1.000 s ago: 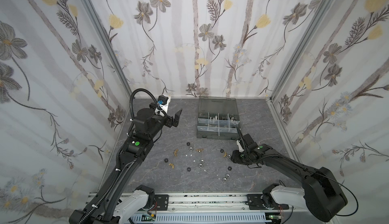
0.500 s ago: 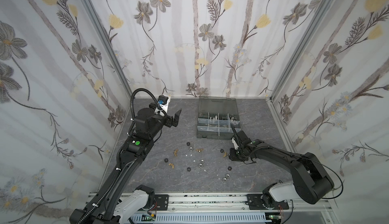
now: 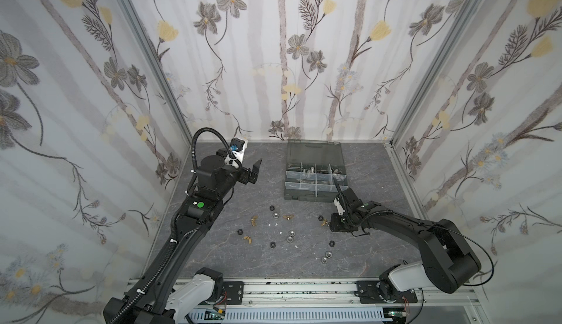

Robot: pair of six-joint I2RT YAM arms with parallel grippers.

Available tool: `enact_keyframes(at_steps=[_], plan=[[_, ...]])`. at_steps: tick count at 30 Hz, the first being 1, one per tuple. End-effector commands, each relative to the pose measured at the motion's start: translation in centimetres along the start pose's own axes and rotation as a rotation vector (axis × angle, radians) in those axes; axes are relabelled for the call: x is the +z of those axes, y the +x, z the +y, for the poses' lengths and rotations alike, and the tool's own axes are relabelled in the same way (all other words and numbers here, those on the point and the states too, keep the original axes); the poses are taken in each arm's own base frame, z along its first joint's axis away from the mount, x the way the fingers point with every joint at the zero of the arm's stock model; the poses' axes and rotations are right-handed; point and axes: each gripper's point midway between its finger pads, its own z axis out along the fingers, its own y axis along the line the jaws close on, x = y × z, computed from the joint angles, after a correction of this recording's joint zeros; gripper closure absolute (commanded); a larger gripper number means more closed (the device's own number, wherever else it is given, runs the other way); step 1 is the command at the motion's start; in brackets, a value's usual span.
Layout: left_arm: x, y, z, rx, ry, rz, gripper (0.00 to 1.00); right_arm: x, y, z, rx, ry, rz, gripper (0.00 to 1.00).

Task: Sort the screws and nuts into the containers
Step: 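Lower the right gripper and grasp a black hex nut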

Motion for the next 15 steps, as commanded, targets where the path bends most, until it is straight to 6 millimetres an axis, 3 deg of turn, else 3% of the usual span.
enact_keyframes(at_steps=[1,15], plan=[[-0.14,-0.77,-0.13,0.007,0.01,-0.035,0.0,-0.21,1.51,-1.69,-0.018,0.081,0.049,0.6],[-0.97,-0.76,-0.06,0.011,0.002,-0.053,0.0,-0.47,1.11,-1.12,-0.02,0.05,0.022,0.59]])
